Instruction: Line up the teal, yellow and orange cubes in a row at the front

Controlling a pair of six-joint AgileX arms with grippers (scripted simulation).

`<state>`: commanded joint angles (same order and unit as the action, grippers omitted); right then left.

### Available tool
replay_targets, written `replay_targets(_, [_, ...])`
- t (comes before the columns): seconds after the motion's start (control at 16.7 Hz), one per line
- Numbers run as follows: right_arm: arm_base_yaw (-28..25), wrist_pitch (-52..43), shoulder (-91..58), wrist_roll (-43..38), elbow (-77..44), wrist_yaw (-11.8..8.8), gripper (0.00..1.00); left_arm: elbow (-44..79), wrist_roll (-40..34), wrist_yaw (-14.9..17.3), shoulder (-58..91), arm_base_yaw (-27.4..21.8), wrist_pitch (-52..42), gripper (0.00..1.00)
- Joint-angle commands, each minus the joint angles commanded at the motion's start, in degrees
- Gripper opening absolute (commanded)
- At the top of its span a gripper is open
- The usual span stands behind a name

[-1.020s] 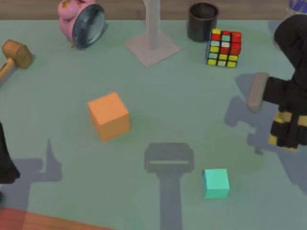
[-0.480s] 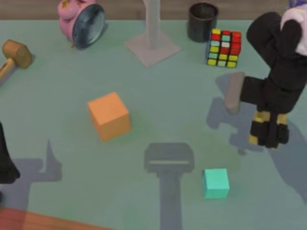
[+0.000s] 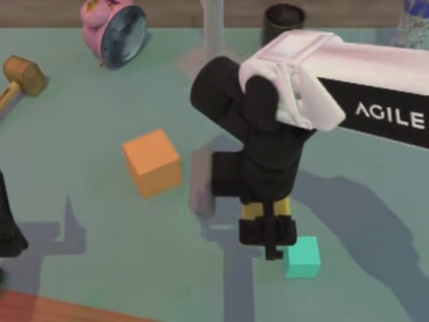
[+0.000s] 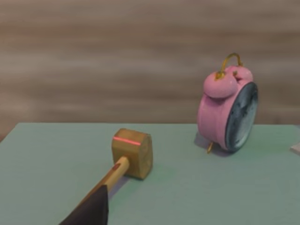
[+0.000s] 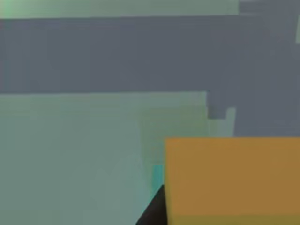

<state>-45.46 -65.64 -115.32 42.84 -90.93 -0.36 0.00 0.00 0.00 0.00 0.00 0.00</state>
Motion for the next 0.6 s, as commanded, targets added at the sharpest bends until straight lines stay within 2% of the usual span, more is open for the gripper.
replay_targets(0.12, [-2.24, -0.43, -0.28, -1.08, -1.18, 0.05, 0.0, 0.0, 0.0, 0.0, 0.0, 0.0, 0.0, 1.0])
replay_targets(0.42, [-2.25, -0.2, -0.1, -1.22, -0.95, 0.0, 0.0, 0.0, 0.0, 0.0, 0.0, 0.0, 0.0, 1.0])
replay_targets(0.6, [-2.43, 3.81, -1.32, -1.12, 2.1, 0.03, 0.0, 0.0, 0.0, 0.0, 0.0, 0.0, 0.0, 1.0])
